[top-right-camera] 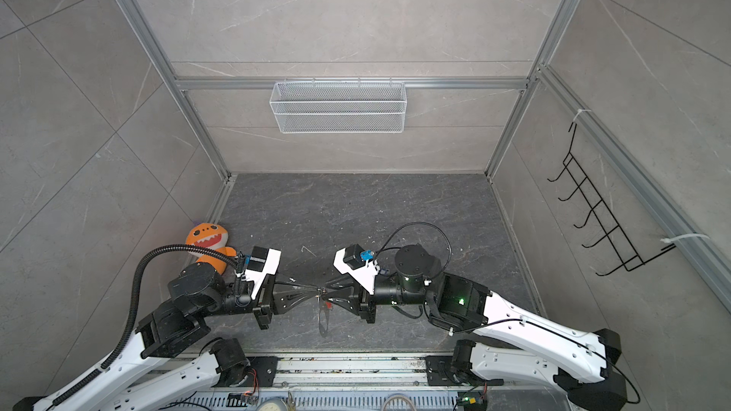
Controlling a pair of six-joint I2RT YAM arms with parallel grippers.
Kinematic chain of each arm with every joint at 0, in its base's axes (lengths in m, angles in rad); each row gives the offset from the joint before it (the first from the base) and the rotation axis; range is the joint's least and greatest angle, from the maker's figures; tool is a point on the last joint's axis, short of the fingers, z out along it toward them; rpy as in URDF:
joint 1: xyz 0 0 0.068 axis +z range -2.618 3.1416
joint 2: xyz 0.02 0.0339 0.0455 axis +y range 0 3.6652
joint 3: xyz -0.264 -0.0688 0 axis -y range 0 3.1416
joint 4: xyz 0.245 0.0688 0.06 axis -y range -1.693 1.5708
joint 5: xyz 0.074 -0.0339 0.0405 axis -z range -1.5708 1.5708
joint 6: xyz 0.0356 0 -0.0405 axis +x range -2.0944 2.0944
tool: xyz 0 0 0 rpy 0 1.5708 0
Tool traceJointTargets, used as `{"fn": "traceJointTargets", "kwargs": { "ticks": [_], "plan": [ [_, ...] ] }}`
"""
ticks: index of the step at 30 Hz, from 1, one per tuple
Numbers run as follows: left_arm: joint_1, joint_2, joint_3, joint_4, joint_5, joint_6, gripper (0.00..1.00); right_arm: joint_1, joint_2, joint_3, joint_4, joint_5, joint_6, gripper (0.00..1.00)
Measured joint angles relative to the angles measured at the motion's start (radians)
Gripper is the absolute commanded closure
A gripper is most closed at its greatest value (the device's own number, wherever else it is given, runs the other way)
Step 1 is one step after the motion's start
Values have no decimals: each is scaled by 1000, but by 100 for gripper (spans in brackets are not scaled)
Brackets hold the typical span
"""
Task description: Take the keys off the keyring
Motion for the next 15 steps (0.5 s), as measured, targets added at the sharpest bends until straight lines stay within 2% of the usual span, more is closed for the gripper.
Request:
{"fn": "traceJointTargets", "kwargs": {
  "ticks": [10,12,14,15],
  "plan": [
    [0,-19,-13,23,-29,-23,100,0,0,0,0,-3,-1,86],
    [0,-18,-15,31,-32,-26,100,0,0,0,0,-3,-1,80],
    [0,-16,-16,41,-33,-29,100,0,0,0,0,-3,-3,62],
    [0,-16,-18,45,-33,-29,100,0,0,0,-1,-2,-1,57]
  ]
}}
